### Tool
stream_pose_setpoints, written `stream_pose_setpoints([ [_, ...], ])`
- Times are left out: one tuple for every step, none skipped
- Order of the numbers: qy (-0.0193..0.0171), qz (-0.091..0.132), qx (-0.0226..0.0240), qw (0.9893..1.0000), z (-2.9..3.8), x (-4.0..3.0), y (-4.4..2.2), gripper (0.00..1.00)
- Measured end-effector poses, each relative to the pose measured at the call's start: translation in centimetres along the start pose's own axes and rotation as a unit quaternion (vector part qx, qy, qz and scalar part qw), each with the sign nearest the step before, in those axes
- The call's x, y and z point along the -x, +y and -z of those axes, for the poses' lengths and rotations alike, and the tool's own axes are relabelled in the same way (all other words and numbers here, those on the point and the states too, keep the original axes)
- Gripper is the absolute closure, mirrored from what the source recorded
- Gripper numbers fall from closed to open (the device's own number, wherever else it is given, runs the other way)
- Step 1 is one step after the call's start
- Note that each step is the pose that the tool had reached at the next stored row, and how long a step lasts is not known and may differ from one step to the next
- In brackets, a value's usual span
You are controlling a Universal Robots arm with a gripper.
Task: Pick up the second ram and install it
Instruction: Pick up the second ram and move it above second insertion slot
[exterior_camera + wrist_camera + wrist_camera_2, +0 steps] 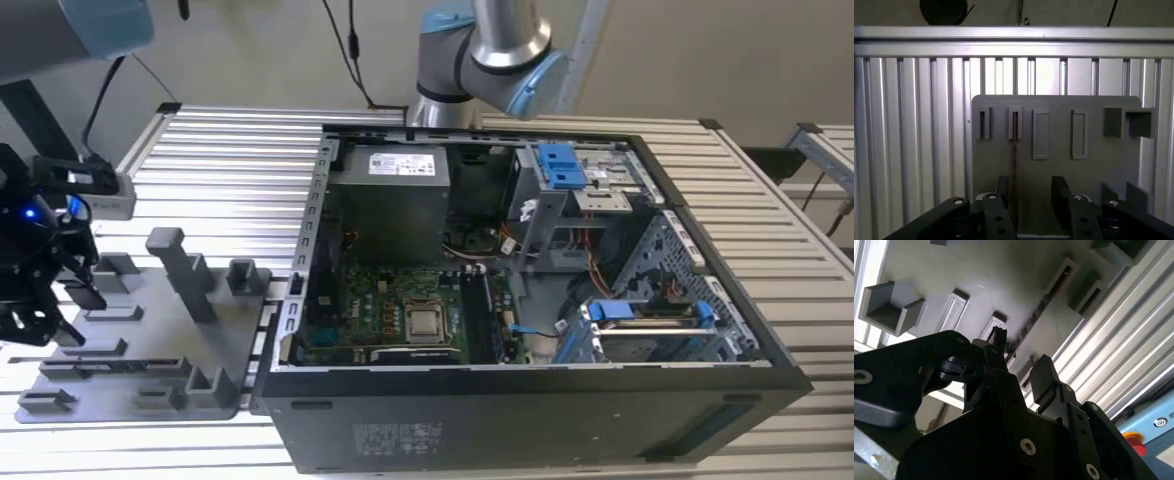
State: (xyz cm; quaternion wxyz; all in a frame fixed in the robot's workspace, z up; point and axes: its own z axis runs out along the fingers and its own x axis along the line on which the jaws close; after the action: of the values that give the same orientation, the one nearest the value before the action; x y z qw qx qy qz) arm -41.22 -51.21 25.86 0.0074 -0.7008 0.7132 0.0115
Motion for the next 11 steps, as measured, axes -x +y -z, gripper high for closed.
stream_pose_setpoints([
  [0.0000, 0.000, 0.0000, 1.0000, -0.15, -0.04, 0.00, 0.52],
  [0.0000, 0.000, 0.0000, 1.0000, -0.30, -0.08, 0.00, 0.52],
  [0.0000, 0.000, 0.0000, 1.0000, -0.44, -0.12, 0.00, 0.52],
  [0.0000, 0.000, 0.0000, 1.0000, -0.59, -0.16, 0.00, 0.52],
  [0.0000, 0.000, 0.0000, 1.0000, -0.76, -0.20, 0.00, 0.52],
  [0.0000, 0.001, 0.0000, 1.0000, -0.93, -0.22, 0.00, 0.52],
  [0.0000, 0.001, 0.0000, 1.0000, -1.10, -0.24, -0.01, 0.52],
  [0.0000, 0.001, 0.0000, 1.0000, -1.27, -0.25, -0.01, 0.52],
  [0.0000, 0.002, 0.0001, 1.0000, -1.46, -0.27, -0.01, 0.52],
  [0.0000, 0.004, 0.0001, 1.0000, -1.64, -0.27, -0.01, 0.52],
  [0.0000, 0.006, 0.0001, 1.0000, -1.82, -0.28, -0.02, 0.52],
])
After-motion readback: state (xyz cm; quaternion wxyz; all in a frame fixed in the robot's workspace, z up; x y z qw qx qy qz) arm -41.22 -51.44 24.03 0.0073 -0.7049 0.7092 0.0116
